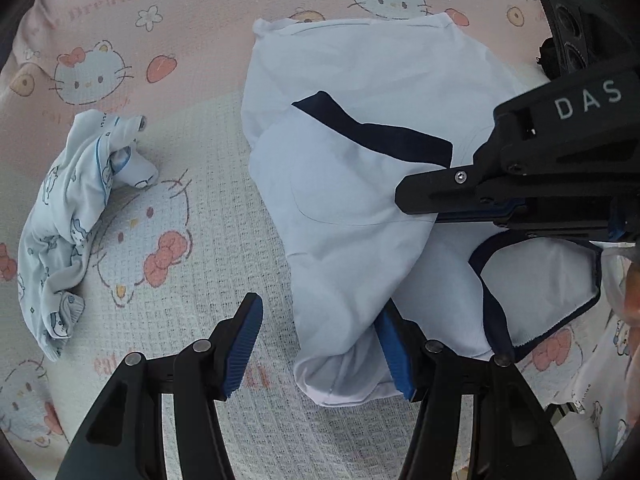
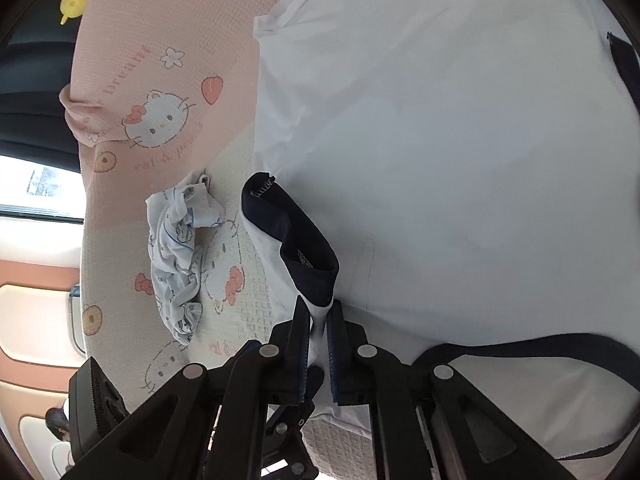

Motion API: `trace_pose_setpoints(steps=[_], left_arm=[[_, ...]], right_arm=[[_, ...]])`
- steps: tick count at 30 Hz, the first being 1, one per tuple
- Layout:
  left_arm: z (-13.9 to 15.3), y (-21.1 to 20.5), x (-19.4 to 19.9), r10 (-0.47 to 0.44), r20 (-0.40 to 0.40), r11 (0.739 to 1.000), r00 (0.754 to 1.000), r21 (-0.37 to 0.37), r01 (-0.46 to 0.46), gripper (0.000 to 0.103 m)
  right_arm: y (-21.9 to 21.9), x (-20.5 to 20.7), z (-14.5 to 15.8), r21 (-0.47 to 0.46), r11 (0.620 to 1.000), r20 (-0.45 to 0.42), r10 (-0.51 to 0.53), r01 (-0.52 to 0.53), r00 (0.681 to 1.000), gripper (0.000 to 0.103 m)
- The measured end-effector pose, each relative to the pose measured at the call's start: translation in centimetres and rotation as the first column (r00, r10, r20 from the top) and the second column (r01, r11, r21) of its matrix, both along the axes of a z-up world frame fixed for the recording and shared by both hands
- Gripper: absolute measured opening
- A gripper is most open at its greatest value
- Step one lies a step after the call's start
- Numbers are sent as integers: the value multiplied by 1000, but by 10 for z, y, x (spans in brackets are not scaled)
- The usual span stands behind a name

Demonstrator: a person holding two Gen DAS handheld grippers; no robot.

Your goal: Fold clothes

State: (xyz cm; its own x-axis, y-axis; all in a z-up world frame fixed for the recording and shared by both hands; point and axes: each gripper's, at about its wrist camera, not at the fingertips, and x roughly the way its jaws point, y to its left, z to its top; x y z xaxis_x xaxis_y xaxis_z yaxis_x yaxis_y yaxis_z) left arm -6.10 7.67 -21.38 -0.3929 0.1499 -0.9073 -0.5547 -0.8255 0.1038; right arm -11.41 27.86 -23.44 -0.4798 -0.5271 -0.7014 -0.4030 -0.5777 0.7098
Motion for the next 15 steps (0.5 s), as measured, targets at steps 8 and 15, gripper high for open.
trace_pose_setpoints(steps=[8,15], left_arm=[[5,14,12,-52,-89,999,995,-8,52,18],[-13,62,1,-11,-34,999,999,51,12,18]], right_arm=[[8,3,-6,-108,994,-32,-38,34,999,11],[10,9,-24,-237,966,-34,-114,103,993,19]])
